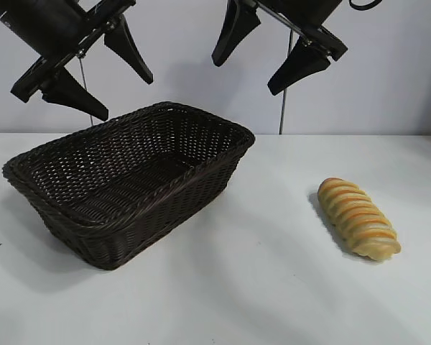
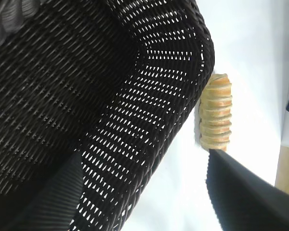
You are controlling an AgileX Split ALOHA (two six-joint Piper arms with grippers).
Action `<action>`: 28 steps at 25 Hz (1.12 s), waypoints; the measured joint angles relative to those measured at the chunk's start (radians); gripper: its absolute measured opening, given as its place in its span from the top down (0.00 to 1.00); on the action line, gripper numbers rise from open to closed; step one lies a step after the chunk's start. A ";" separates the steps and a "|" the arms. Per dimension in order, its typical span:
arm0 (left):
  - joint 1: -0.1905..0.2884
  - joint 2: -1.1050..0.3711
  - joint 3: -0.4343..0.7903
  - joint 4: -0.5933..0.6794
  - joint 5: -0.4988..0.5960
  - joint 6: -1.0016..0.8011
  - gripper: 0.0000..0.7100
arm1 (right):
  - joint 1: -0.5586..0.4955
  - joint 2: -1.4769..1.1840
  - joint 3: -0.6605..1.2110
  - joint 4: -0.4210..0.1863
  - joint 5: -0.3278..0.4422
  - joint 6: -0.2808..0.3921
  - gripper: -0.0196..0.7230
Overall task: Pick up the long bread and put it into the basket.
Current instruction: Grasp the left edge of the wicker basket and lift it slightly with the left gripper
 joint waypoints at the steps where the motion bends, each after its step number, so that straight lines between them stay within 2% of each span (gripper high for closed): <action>1: 0.000 -0.004 0.000 0.024 0.013 -0.002 0.26 | 0.000 0.000 0.000 0.000 0.000 0.000 0.11; 5: 0.000 -0.041 0.000 0.108 0.060 -0.042 0.26 | 0.000 0.000 0.000 -0.003 0.000 0.000 0.11; 15: 0.000 -0.119 0.000 0.227 0.168 -0.150 0.26 | 0.000 0.000 0.000 -0.010 0.000 0.000 0.11; 20: 0.000 -0.163 0.031 0.251 0.179 -0.186 0.26 | 0.000 0.000 0.000 -0.010 0.004 0.001 0.11; 28: 0.000 -0.220 0.155 0.269 0.159 -0.265 0.26 | 0.000 0.000 0.000 -0.010 0.008 0.001 0.11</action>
